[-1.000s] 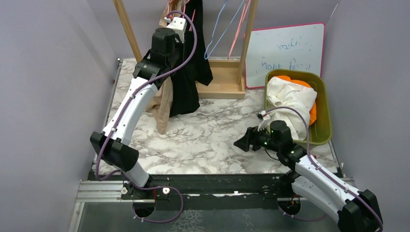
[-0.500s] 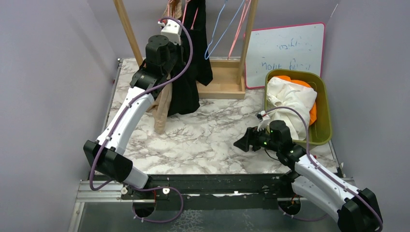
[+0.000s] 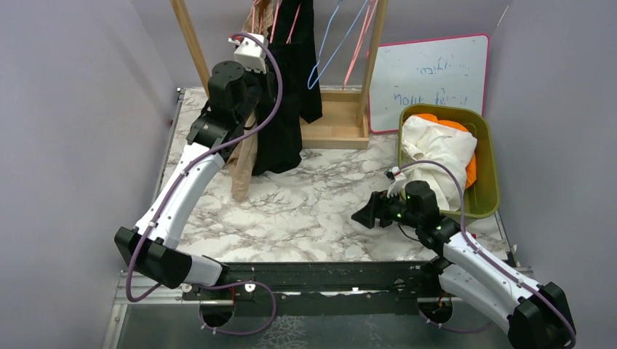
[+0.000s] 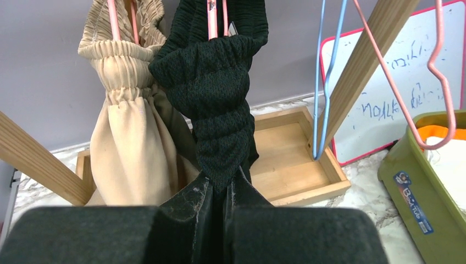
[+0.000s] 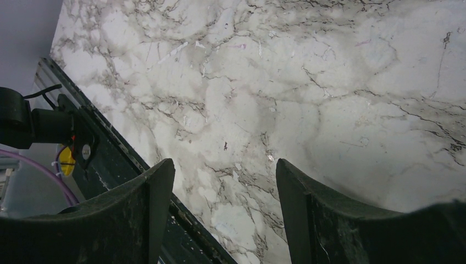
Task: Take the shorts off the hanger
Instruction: Pick up the hanger from the clothes rod.
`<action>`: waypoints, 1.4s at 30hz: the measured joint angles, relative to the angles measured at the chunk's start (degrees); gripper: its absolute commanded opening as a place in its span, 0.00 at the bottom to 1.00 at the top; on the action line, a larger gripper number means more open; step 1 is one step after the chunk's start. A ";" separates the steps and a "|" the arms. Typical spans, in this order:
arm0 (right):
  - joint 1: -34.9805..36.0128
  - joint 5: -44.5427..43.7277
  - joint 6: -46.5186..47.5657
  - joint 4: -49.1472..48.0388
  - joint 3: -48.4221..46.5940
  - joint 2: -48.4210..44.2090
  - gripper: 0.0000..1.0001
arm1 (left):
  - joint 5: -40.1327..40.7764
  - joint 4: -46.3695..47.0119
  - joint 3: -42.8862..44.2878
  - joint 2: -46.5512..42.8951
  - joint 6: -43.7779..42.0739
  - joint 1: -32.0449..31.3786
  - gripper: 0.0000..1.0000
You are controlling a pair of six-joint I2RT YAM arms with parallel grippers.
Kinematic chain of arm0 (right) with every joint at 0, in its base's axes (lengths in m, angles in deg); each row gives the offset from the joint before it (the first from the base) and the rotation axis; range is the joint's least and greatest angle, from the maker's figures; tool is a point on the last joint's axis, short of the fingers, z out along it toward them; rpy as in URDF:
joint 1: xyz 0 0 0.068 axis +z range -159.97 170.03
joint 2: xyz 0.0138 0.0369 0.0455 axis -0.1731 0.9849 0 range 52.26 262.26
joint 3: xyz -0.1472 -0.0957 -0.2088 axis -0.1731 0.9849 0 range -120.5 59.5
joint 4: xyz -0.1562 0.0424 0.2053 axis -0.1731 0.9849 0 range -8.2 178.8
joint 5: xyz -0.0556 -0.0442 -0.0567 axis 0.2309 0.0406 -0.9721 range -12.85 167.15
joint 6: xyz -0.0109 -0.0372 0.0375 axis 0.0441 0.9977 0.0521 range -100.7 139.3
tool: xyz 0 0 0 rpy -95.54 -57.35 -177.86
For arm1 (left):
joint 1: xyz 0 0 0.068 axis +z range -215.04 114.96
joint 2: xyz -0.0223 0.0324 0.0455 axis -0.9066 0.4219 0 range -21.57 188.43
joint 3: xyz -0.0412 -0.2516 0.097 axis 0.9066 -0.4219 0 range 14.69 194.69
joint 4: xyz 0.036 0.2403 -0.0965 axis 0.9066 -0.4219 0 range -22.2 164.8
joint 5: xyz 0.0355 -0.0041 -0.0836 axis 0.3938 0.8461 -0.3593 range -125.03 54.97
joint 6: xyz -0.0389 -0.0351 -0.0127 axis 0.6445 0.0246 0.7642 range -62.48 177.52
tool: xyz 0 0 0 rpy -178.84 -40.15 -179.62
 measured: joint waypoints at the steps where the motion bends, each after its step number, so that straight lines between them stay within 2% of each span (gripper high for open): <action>1: 0.00 0.00 0.00 -0.02 0.00 0.00 0.70 | -0.31 0.02 -0.68 -0.70 0.09 0.00 0.00; 8: 0.00 0.00 0.00 -0.02 0.00 0.02 0.70 | -1.92 1.60 -6.23 -4.87 0.59 0.00 0.00; 13: 0.00 0.00 0.02 -0.02 0.00 0.02 0.71 | -3.15 2.43 -13.35 -9.42 1.33 0.00 0.00; 20: 0.00 0.02 0.07 -0.74 0.00 -0.52 0.72 | -5.60 2.36 -33.35 -26.27 3.50 0.00 0.00; 29: 0.00 0.57 -0.26 -3.37 0.02 -3.96 0.73 | -11.32 -2.29 -52.02 -46.31 7.82 0.02 0.00; 35: 0.00 2.54 -1.11 -7.06 0.02 -6.34 0.73 | -22.80 -7.50 -54.16 -50.62 10.56 -0.02 0.00; 42: 0.00 4.07 -0.66 -10.88 0.02 -11.23 0.72 | -36.11 -10.69 -53.57 -51.34 13.73 -0.15 0.00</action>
